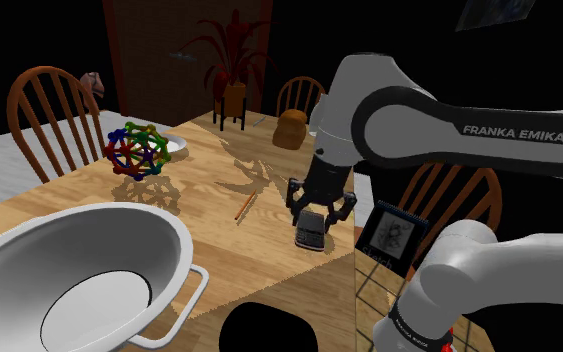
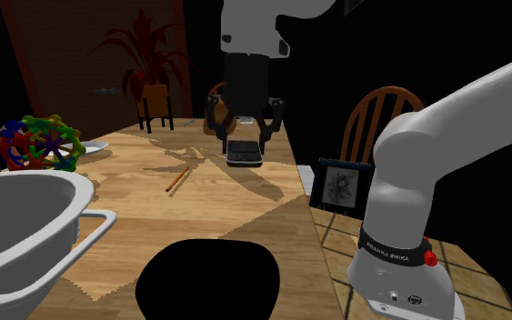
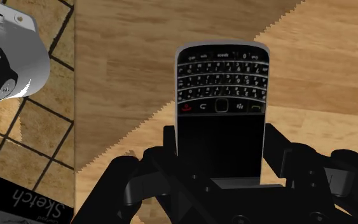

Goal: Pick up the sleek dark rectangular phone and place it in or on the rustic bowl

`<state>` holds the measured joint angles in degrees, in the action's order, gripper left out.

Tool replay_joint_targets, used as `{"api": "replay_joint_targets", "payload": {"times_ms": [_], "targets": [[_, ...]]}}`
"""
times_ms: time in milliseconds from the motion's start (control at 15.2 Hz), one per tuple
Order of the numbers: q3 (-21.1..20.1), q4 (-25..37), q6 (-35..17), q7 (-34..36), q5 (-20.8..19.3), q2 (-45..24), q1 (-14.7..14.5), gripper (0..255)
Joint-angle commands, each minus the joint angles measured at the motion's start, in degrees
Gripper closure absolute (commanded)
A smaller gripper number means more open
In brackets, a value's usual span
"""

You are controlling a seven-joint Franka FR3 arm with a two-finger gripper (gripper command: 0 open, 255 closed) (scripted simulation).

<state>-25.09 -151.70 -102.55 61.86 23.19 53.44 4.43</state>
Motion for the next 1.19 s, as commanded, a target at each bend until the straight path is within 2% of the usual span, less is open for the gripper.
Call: {"api": "replay_joint_targets", "payload": {"times_ms": [0,462,858,1122], "targets": [[-2.15,0.62,0.87,2.78,1.77,0.80,-1.47,255],[-11.66,5.34,1.18,12.97,8.02,-0.61,-4.93,255],[-20.34,11.80,0.51,21.39,11.92,-4.11,-5.20,255],[-22.11,10.35,-1.68,21.57,13.09,-4.49,-5.28,255]]}}
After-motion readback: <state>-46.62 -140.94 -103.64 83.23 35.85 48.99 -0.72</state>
